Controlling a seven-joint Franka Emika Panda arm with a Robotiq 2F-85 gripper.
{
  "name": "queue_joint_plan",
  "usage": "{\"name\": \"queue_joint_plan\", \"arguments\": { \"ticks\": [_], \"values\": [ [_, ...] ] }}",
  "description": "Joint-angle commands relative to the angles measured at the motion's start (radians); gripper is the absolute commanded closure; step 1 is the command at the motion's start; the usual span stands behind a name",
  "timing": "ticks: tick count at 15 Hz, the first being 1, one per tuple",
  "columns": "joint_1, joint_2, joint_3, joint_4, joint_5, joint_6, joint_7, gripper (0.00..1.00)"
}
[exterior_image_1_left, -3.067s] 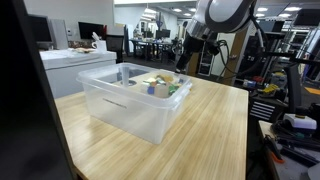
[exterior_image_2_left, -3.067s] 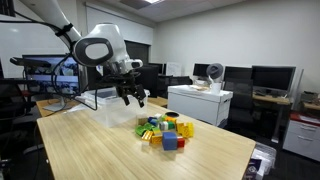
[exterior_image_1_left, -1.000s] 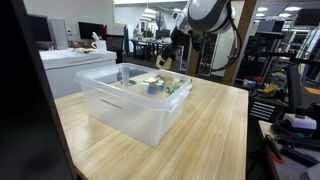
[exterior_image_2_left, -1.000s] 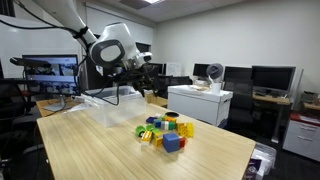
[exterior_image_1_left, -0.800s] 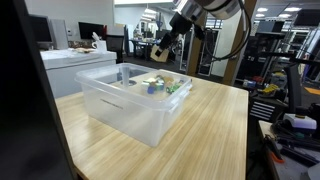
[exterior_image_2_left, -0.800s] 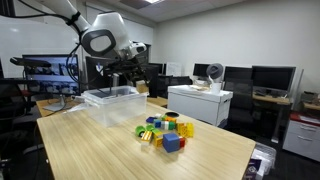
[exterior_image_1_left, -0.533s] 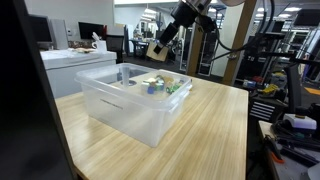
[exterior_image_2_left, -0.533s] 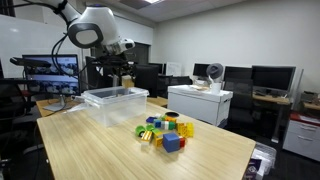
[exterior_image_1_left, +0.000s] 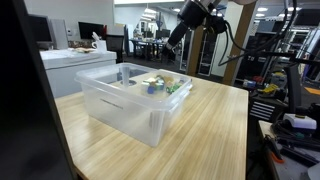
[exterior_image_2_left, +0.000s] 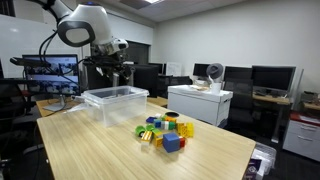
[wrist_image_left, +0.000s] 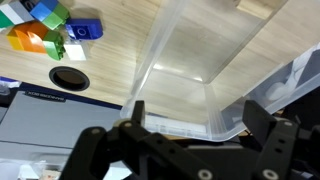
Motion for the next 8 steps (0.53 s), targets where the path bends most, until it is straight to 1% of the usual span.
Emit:
{"name": "queue_joint_plan", "arguments": {
  "ticks": [1,3,5,8],
  "values": [
    [-0.009,0.011,-0.048,0.053,0.006,0.015,-0.015,0.00],
    [-0.033,0.044,-0.082,0.096,-0.012,0.037,-0.003,0.00],
    [-0.076,0.089,-0.108,0.116,-0.056,0.074,0.022,0.00],
    [-0.139,0.168,-0.140,0.113,-0.140,0.152,0.066,0.00]
  ]
}}
